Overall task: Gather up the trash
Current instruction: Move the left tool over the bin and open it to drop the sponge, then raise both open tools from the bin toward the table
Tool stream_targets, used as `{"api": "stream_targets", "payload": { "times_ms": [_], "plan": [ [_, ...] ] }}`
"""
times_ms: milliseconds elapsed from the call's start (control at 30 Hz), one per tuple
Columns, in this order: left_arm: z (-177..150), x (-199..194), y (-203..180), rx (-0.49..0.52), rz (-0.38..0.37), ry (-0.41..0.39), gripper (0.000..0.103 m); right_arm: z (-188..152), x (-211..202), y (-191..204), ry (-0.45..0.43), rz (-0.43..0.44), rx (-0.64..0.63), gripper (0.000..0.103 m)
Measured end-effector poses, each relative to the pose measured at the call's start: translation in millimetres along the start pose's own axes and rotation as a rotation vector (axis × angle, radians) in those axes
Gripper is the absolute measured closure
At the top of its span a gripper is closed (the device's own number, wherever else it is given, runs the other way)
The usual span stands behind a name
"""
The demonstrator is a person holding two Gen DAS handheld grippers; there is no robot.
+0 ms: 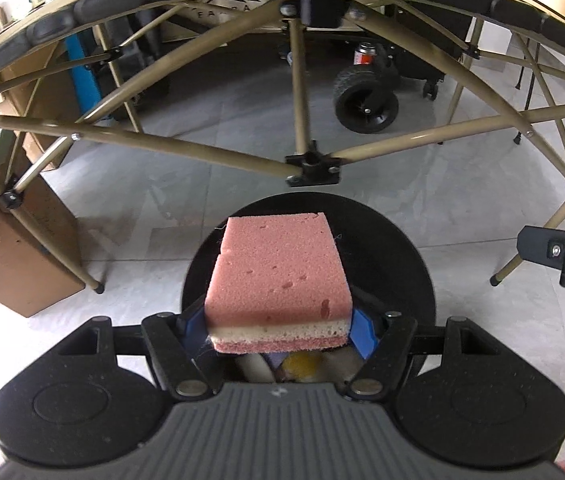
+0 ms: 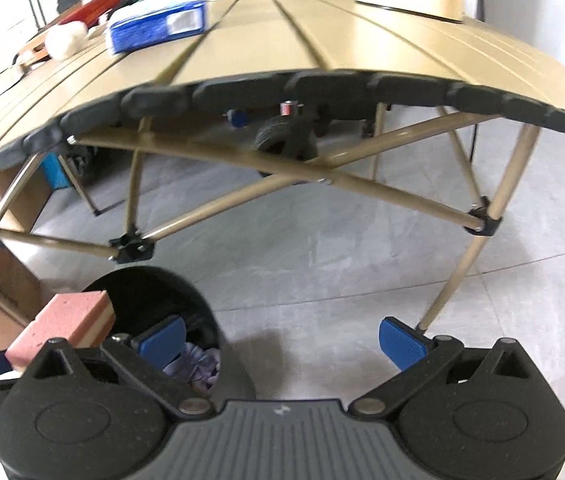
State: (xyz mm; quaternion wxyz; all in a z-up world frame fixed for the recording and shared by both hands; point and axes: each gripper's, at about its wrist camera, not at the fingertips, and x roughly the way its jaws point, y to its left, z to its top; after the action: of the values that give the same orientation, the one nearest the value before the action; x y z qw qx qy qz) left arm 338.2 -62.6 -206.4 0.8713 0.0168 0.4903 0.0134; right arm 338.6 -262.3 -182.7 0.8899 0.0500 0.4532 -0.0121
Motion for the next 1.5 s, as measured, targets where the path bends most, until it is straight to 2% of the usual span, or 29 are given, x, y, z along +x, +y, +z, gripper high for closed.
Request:
{"api": "stream_targets", "payload": {
  "times_ms": [433, 733, 1100, 1200, 1267, 1500],
  "plan": [
    [3.0, 24.3, -22.9, 0.005, -0.03, 0.048, 0.032, -0.5, 7.7, -11.8, 0.016, -0.019, 0.048, 0.0],
    [-3.1, 37.1, -21.6, 0.02, -0.004, 0.075, 0.032, -2.9, 13.8, -6.3, 0.036, -0.015, 0.047, 0.0],
    [-5.3, 36.5, -17.2, 0.029, 0.018, 0.06, 0.032, -4.7, 16.1, -1.4, 0.046, -0.001, 0.039, 0.0],
    [-5.2, 35.5, -17.3, 0.025, 0.001, 0.063, 0.022, -4.9, 15.9, -1.7, 0.046, 0.001, 0.039, 0.0],
    [-5.1, 35.0, -16.7, 0.015, -0.025, 0.069, 0.002, -4.8, 15.9, -2.2, 0.044, 0.0, 0.042, 0.0],
    [-7.0, 37.9, -19.9, 0.035, -0.022, 0.114, 0.0, -4.1, 14.2, -3.8, 0.037, 0.0, 0.057, 0.0]
  ]
}}
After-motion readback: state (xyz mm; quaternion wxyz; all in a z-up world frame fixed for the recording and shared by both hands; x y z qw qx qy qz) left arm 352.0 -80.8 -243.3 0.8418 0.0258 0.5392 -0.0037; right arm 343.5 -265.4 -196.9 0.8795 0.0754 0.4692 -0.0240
